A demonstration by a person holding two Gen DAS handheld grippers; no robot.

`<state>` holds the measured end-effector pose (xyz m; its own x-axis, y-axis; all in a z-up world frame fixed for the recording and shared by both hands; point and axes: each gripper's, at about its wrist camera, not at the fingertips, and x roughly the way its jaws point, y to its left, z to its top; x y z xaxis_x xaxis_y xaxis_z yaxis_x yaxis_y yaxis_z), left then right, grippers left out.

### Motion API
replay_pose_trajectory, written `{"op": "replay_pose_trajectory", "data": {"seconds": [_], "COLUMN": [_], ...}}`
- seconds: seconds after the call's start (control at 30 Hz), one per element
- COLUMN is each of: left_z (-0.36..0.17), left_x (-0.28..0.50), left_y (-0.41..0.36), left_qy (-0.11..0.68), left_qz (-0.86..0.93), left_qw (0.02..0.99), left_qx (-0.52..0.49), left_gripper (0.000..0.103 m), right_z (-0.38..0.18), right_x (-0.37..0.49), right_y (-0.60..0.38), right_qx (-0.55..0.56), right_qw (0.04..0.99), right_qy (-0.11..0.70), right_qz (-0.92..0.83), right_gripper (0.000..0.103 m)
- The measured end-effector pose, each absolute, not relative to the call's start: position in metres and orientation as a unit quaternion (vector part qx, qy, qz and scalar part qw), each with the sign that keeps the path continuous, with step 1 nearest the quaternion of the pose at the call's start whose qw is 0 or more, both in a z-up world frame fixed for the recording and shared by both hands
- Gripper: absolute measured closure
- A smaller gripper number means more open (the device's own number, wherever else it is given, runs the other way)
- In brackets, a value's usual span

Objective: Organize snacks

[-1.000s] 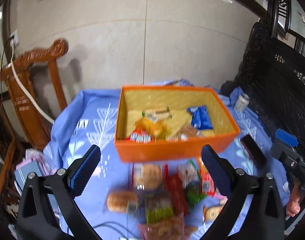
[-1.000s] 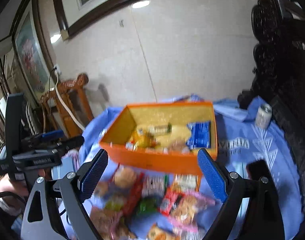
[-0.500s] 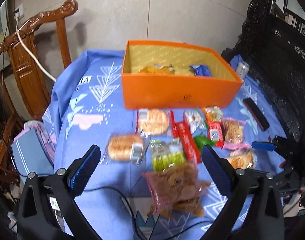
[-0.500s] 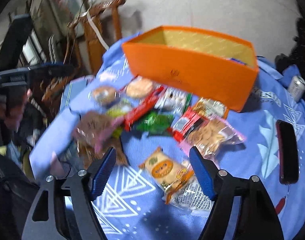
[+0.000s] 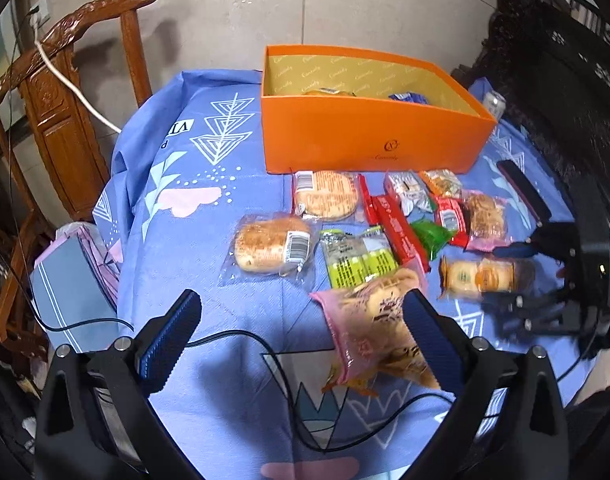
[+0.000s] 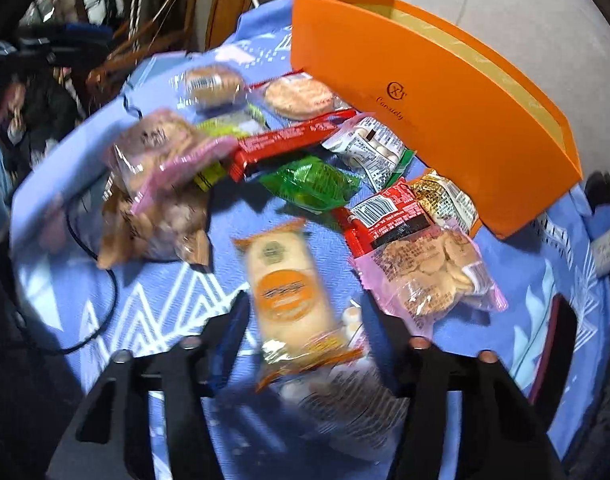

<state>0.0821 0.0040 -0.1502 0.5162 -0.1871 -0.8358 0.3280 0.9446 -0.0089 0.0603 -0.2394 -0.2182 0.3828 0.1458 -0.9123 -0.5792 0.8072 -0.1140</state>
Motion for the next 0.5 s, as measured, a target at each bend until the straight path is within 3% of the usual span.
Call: {"op": "replay_pose_trajectory", "data": {"seconds": [0.03,0.2,0.5], "left_z": [-0.151,-0.158,-0.193], "left_x": [0.081,0.076,0.079], "left_y": [0.004,0.0,-0.039], "left_qy": [0.469,0.471,0.51], "left_qz": [-0.152,-0.183,-0.213], "left_qw": [0.866,0.857,0.825], "left_qx": [0.082,0.103,0.118], "left_gripper": [0.004,0.004,0.004], "right_z": [-0.22,-0.218,-0.197], "right_x": [0.062,0.064,0.047], "right_y": [-0.238,-0.24,-0.252], "right_qx": [-0.225,-0.234,-0.15], "right_qw": [0.801,0.798,0.836], "right_qy": [0.508,0.511,0.495], "right_qz": [0.222,0.219,0.183], "right_gripper": [0.07,0.071,0.071]}}
